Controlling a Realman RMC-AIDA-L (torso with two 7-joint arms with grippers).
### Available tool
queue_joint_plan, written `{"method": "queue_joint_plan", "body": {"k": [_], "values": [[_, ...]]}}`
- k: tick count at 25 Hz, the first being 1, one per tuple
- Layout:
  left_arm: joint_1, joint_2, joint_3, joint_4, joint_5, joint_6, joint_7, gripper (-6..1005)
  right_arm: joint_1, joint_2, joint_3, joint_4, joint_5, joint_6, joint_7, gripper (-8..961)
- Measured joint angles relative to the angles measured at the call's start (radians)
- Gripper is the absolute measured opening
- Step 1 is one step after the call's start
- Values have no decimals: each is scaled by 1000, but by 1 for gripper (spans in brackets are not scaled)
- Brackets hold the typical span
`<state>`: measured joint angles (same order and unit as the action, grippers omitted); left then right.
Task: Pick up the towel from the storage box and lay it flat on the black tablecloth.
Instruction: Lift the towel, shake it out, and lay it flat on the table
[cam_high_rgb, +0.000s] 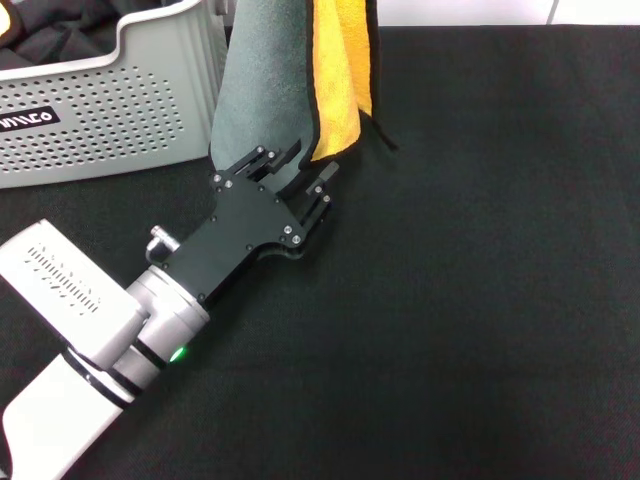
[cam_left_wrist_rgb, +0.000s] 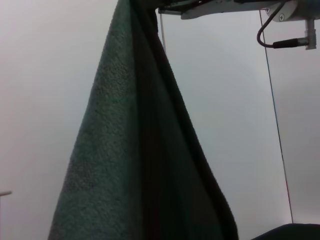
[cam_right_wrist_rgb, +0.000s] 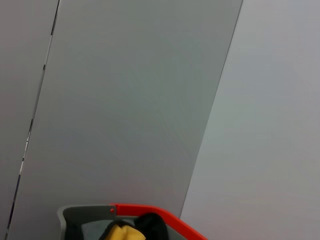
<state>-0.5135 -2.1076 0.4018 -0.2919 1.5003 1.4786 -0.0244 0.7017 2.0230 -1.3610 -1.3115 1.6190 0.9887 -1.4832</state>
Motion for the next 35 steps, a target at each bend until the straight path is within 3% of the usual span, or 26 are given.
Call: {"method": "queue_joint_plan", "body": {"k": [10,22,30,35], "values": [[-8,-2,-1,16,3,1,-54,457,-5,0,0,-1,1,2,-6,10],[-9,-2,8,42,11,-3,-121,115,-9,0,0,-1,17,3,-17,10],[-4,0,9,42,13,13,-172,10,-31,0,1,-1,32,20,-19,10],[36,4,42,89,14,140,-265,12,-98,-2,17,-8,58,60,-18,10]]}}
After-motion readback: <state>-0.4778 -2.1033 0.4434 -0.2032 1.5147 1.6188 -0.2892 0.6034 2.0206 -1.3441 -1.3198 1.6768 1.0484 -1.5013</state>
